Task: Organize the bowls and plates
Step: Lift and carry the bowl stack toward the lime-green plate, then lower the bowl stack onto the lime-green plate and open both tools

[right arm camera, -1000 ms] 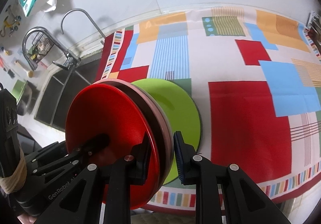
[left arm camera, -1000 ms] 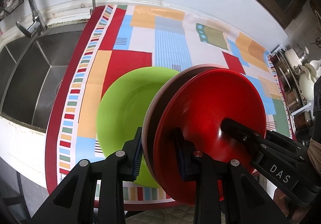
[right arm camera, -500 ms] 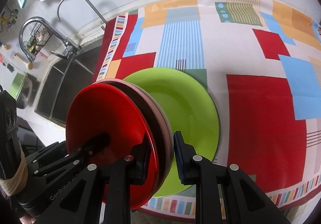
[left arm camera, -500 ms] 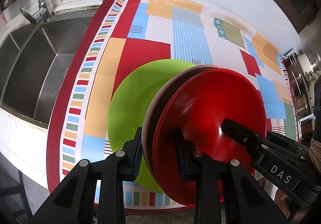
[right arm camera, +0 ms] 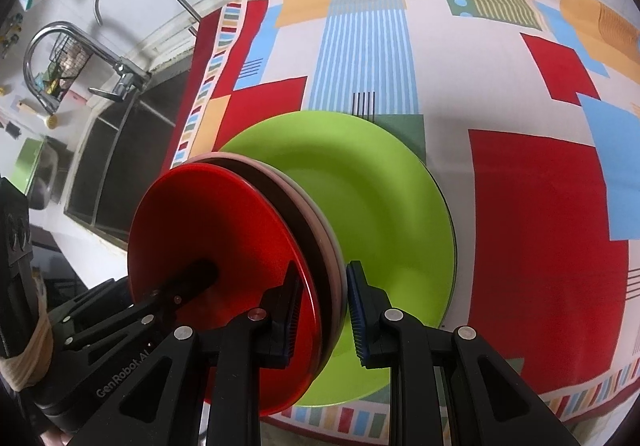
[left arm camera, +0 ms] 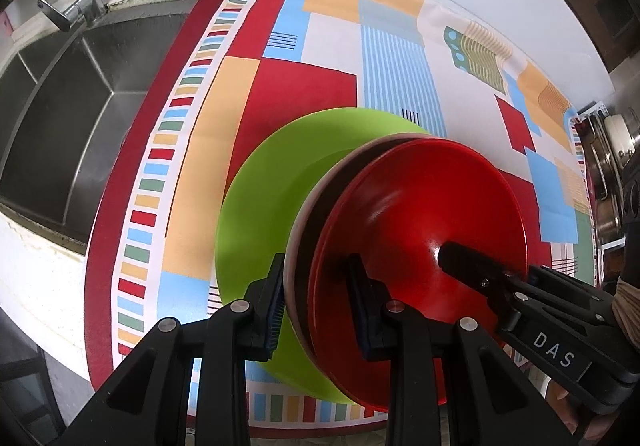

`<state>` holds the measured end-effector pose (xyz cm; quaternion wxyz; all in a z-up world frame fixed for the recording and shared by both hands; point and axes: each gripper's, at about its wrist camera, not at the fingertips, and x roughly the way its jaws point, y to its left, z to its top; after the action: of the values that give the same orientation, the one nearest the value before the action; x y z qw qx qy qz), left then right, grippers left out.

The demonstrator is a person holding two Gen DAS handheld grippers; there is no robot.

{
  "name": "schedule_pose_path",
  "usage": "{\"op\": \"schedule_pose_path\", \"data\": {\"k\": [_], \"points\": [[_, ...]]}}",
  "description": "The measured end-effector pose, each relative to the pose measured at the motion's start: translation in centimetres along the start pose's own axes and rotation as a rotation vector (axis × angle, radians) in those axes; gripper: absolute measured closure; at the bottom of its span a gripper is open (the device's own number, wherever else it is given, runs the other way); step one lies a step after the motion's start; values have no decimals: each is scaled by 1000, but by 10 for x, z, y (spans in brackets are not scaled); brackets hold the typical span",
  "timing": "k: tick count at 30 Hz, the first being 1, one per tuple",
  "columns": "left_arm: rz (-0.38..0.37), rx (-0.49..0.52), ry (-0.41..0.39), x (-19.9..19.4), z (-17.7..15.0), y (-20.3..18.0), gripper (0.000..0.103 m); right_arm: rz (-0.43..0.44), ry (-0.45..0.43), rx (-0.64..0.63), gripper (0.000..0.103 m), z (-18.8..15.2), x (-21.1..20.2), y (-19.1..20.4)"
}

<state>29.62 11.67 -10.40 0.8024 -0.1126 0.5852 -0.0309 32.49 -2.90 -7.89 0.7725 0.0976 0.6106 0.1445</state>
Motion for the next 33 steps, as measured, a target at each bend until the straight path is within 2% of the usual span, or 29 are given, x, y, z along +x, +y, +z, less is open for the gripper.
{"op": "schedule_pose_path", "data": {"k": [15,19,20,22,24,26,28,33], "points": [[-17,7,-20,6,2,3,74,-49,-34,-89,79,5,5,8],[7,34,-57,1,3,4,67,-67,-60,-115,77,3,4,12],[12,43,-68,-2,3,4,66,-70,-67,-120,76,2,4,13],[6,58,-95,-11,1,5,61,-72,-86,-129,67,0,2,15],[-11,74,-114,-20,-3,5,58,-76,-108,-112,66,-3,-5,15],[-30,100,-135,-32,-9,4,51,-67,-138,-95,60,-8,-15,17],[-38,126,-165,-44,-16,3,44,-72,-195,-84,50,-17,-31,19],[-20,185,-256,-69,-41,-1,27,-126,-323,-44,36,-43,-63,23]]}}
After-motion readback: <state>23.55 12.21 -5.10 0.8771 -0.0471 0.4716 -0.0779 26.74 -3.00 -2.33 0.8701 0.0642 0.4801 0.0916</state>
